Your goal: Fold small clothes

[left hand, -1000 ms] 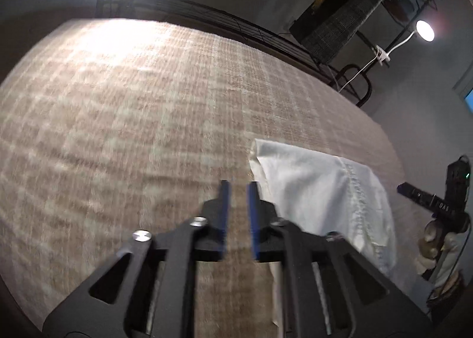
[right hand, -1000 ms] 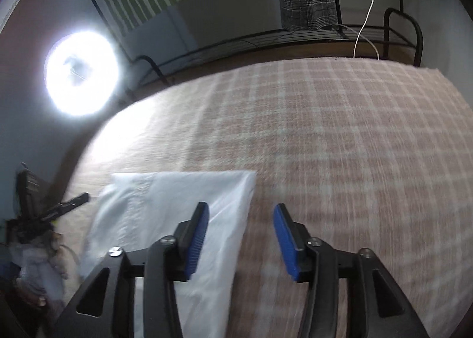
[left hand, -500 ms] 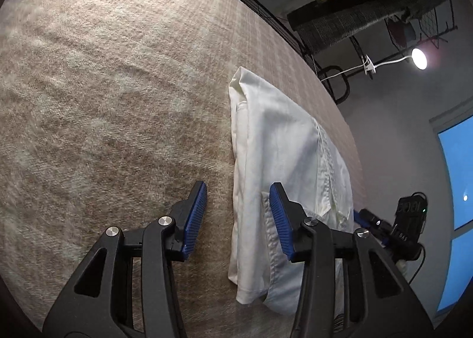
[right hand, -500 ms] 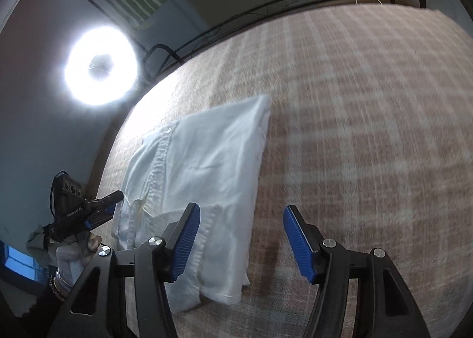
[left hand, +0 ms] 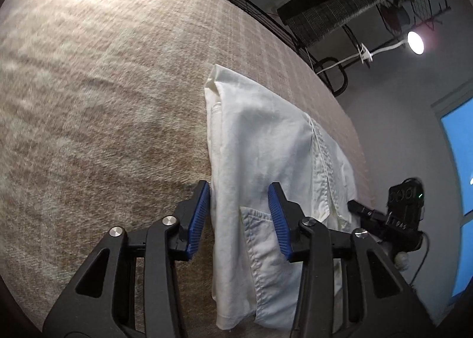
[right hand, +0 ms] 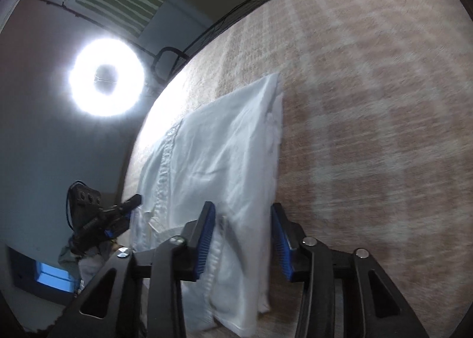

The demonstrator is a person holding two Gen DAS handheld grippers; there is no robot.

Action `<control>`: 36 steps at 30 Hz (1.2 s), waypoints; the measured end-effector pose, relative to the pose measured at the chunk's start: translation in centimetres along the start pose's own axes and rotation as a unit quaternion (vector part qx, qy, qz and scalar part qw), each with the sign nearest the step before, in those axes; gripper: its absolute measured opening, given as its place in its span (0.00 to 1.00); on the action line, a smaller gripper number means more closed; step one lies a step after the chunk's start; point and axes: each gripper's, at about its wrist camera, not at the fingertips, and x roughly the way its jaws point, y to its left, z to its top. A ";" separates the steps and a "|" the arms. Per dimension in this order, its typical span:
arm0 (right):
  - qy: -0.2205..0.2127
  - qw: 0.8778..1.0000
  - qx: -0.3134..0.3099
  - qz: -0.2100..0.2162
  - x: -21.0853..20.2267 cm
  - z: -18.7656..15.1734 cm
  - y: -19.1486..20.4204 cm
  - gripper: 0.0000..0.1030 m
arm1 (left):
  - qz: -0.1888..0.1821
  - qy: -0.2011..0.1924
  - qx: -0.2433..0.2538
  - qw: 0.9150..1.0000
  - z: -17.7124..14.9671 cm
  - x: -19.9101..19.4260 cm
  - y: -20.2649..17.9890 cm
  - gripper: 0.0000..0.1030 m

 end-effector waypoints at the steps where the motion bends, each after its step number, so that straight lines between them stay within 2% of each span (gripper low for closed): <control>1: -0.002 1.000 -0.003 -0.001 0.2 0.0 0.2 0.39 | 0.012 0.002 0.012 1.000 0.0 0.4 -0.6 0.28; 3: -0.002 1.000 -0.012 -0.009 0.5 0.0 0.6 0.37 | 0.035 -0.005 0.034 0.999 -0.1 0.8 -1.9 0.25; 5: -0.003 1.000 -0.016 -0.019 0.6 0.0 0.9 0.29 | 0.055 -0.011 0.057 0.997 -0.2 1.1 -3.0 0.19; 7: -0.007 0.999 -0.025 -0.035 0.6 -0.3 1.6 0.25 | 0.074 -0.018 0.082 0.994 -0.2 1.3 -4.3 0.14; 13: -0.021 0.993 -0.078 -0.088 0.4 -0.4 4.5 0.12 | 0.095 -0.032 0.118 0.988 -0.5 1.4 -6.2 0.11; 15: -0.025 0.990 -0.096 -0.102 0.1 -0.4 5.2 0.10 | 0.105 -0.035 0.132 0.985 -0.7 1.6 -7.0 0.11; 21: -0.036 0.979 -0.149 -0.136 -0.2 -1.0 7.9 0.08 | 0.106 -0.052 0.155 0.981 -1.3 1.2 -8.7 0.10; 30: -0.046 0.972 -0.183 -0.141 -2.0 -1.9 9.5 0.07 | 0.085 -0.064 0.176 0.979 -1.9 1.7 -11.5 0.09; 36: -0.058 0.967 -0.202 -0.146 -3.2 -2.0 10.1 0.06 | 0.070 -0.056 0.193 0.977 -0.7 3.6 -14.4 0.09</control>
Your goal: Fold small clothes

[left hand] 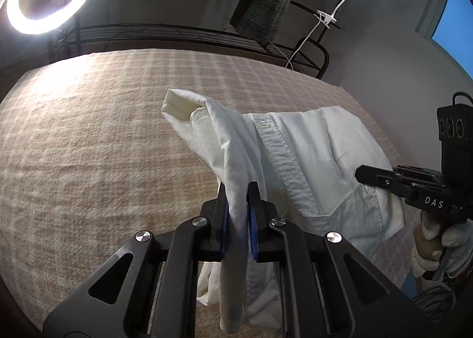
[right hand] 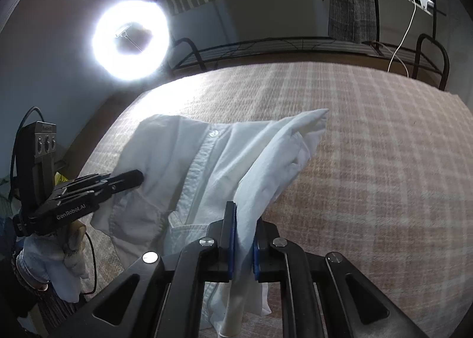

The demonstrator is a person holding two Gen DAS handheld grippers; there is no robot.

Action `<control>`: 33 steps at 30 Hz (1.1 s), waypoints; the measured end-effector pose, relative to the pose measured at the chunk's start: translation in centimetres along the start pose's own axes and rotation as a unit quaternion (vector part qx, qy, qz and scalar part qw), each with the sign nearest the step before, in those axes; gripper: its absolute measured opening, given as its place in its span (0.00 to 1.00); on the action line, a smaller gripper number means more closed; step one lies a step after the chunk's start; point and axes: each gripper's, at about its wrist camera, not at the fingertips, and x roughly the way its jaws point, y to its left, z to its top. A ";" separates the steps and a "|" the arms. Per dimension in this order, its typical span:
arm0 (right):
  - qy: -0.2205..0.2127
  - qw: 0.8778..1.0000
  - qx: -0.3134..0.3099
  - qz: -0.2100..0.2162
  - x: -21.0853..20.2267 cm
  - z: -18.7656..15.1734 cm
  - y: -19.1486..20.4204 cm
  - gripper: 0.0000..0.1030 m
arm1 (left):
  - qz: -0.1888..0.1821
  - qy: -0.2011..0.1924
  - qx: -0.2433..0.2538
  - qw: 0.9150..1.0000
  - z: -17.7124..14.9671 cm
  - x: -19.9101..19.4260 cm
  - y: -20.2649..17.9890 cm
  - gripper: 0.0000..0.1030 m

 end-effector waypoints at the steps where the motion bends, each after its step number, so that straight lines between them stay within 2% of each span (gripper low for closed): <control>1: -0.003 1.000 -0.001 -0.002 -0.3 0.2 -0.2 0.06 | -0.004 0.001 0.001 1.000 0.4 0.4 -0.4 0.09; 9: -0.020 0.999 -0.006 -0.035 -2.7 1.6 -3.5 0.06 | -0.033 0.005 0.021 0.999 4.6 4.6 -4.9 0.09; 19: -0.052 0.994 -0.002 -0.094 -5.7 5.9 -10.5 0.05 | -0.059 -0.008 0.047 0.997 10.3 11.9 -11.2 0.09; 26: -0.084 0.986 0.016 -0.142 -5.4 9.9 -16.5 0.05 | -0.071 -0.024 0.034 0.997 14.9 17.5 -14.5 0.09; 29: -0.086 0.984 0.020 -0.156 -5.1 10.8 -18.8 0.05 | -0.067 -0.025 0.043 0.997 16.0 19.8 -16.2 0.09; 33: -0.078 0.981 0.021 -0.175 -4.0 11.4 -21.4 0.05 | -0.060 -0.021 0.047 0.997 15.8 21.6 -17.2 0.09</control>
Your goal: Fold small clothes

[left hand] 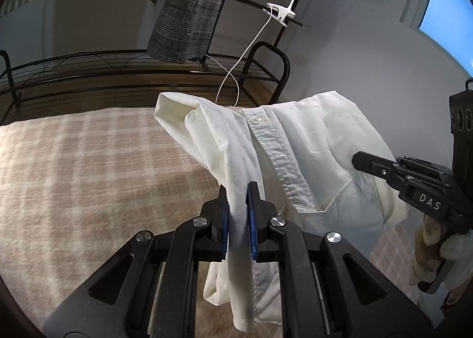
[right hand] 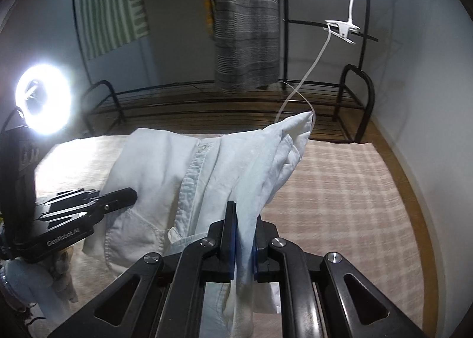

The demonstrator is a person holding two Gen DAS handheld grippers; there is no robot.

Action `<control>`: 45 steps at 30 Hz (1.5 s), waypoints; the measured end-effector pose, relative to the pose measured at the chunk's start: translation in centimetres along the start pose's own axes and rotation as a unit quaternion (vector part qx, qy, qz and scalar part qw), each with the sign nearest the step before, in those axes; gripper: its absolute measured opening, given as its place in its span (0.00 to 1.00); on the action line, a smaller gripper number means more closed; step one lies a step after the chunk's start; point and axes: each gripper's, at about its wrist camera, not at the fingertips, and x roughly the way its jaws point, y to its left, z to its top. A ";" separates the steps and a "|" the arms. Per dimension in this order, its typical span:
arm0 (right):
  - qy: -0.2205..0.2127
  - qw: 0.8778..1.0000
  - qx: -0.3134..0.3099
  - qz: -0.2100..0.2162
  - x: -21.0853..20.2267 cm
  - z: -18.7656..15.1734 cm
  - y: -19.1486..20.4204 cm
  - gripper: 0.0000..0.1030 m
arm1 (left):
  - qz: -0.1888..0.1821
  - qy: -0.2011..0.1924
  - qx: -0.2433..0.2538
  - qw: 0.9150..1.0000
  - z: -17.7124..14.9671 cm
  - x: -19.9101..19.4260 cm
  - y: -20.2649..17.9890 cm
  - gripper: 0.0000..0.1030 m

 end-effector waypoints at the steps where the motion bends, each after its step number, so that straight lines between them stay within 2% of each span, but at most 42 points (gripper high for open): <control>1: 0.002 1.000 -0.001 -0.005 0.6 0.1 -0.5 0.05 | 0.001 0.001 -0.001 1.000 0.0 0.6 -0.1 0.09; 6: 0.018 1.000 -0.010 -0.021 3.3 0.0 -1.9 0.05 | 0.021 0.012 0.011 1.000 -0.3 2.8 -0.1 0.09; 12: 0.059 0.995 -0.019 -0.078 6.4 -1.2 -3.3 0.07 | 0.055 0.039 0.011 0.998 -0.2 4.2 1.3 0.09; 16: 0.091 0.990 -0.013 -0.105 8.4 -2.3 -3.8 0.14 | 0.071 0.064 0.006 0.995 -0.9 5.2 2.5 0.13; 18: 0.094 0.989 -0.007 -0.110 8.8 -2.7 -4.1 0.17 | 0.075 0.063 0.014 0.995 -1.1 5.4 2.4 0.14; 20: 0.097 0.990 0.004 -0.107 9.1 -2.8 -4.5 0.24 | 0.079 0.065 0.020 0.995 -1.1 5.4 2.2 0.15; 22: 0.095 0.990 0.017 -0.105 9.0 -2.8 -5.0 0.27 | 0.075 0.065 0.012 0.995 -0.9 5.2 2.4 0.15; 28: 0.066 0.991 0.037 -0.114 6.3 -1.8 -5.0 0.43 | 0.070 0.055 0.010 0.996 -0.9 3.3 1.9 0.15; 33: 0.038 0.991 0.035 -0.119 3.6 -0.7 -3.7 0.43 | 0.071 0.038 0.026 0.996 -1.2 0.4 1.0 0.15; 45: -0.018 0.994 0.038 -0.106 -6.7 -0.4 1.9 0.43 | 0.069 -0.005 0.045 0.997 -1.9 -10.9 -0.1 0.15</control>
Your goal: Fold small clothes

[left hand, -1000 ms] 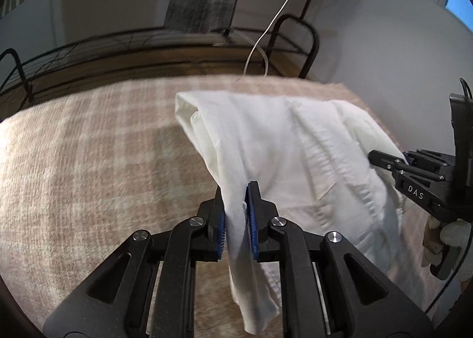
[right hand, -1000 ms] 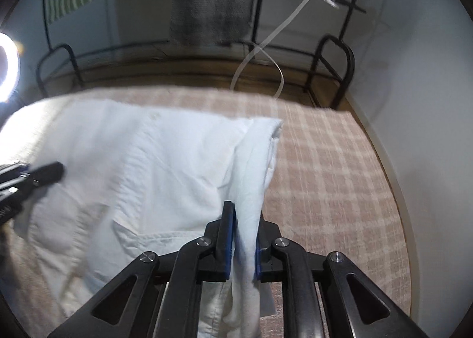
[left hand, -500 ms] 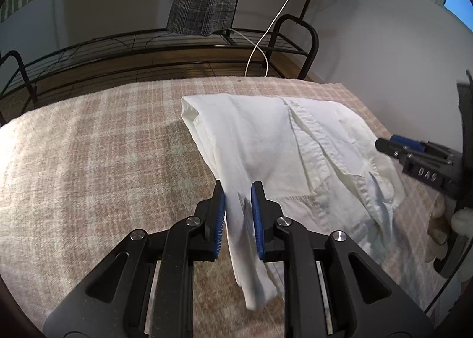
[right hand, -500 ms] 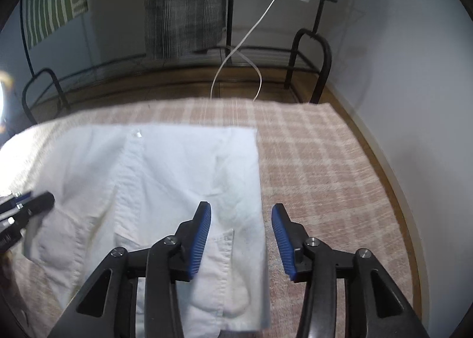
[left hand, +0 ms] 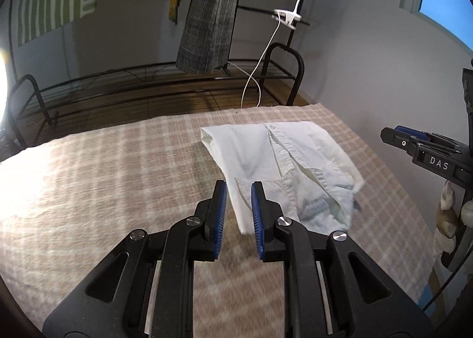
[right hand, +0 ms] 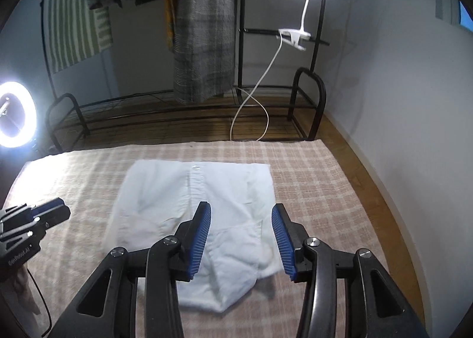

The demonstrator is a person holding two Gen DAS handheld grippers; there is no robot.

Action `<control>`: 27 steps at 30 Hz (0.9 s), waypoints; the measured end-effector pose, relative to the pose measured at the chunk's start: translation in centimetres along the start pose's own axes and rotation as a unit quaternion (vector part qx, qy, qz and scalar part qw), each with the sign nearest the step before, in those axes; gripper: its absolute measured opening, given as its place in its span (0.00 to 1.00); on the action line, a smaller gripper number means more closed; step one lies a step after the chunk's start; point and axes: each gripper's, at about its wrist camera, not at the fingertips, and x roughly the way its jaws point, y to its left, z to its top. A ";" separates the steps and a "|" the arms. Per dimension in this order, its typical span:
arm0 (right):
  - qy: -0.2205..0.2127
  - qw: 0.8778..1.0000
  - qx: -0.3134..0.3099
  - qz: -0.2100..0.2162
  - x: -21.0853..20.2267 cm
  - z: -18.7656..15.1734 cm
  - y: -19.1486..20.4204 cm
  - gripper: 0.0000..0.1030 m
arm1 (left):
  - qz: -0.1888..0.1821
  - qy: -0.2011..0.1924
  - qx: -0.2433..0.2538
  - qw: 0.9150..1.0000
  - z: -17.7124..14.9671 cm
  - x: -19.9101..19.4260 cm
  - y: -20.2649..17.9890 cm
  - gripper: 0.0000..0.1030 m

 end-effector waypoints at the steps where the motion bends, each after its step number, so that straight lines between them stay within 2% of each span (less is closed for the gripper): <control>1: -0.004 1.000 0.002 0.003 -1.2 -0.2 0.4 0.43 | -0.001 -0.001 0.002 1.000 -0.1 -0.9 0.1 0.15; 9: -0.024 0.999 0.028 0.025 -8.5 -3.2 3.6 0.48 | 0.005 -0.010 0.026 1.000 -3.6 -8.7 0.5 0.18; 11: -0.030 0.999 0.022 0.023 -10.1 -4.3 4.9 0.50 | 0.006 -0.013 0.034 0.999 -4.6 -10.5 0.6 0.43; 12: -0.033 0.999 0.018 0.021 -10.8 -4.8 5.4 0.51 | 0.006 -0.020 0.039 0.999 -5.2 -11.5 0.7 0.44; 16: -0.036 0.999 0.016 0.021 -12.8 -6.8 7.4 0.51 | 0.014 -0.035 0.051 0.998 -7.0 -14.3 0.9 0.45; 20: -0.043 0.998 0.032 0.026 -14.2 -8.5 8.5 0.57 | 0.010 -0.035 0.045 0.998 -8.6 -16.1 1.7 0.45; 22: -0.046 0.998 0.030 0.026 -14.6 -9.0 8.9 0.58 | 0.016 -0.037 0.048 0.998 -9.5 -16.6 1.9 0.49; 24: -0.053 0.998 0.031 0.027 -15.3 -9.4 9.3 0.64 | 0.014 -0.041 0.046 0.998 -10.1 -17.0 2.2 0.54; 27: -0.069 0.996 0.043 0.026 -16.0 -10.1 9.8 0.74 | 0.007 -0.047 0.038 0.998 -11.1 -17.7 2.5 0.55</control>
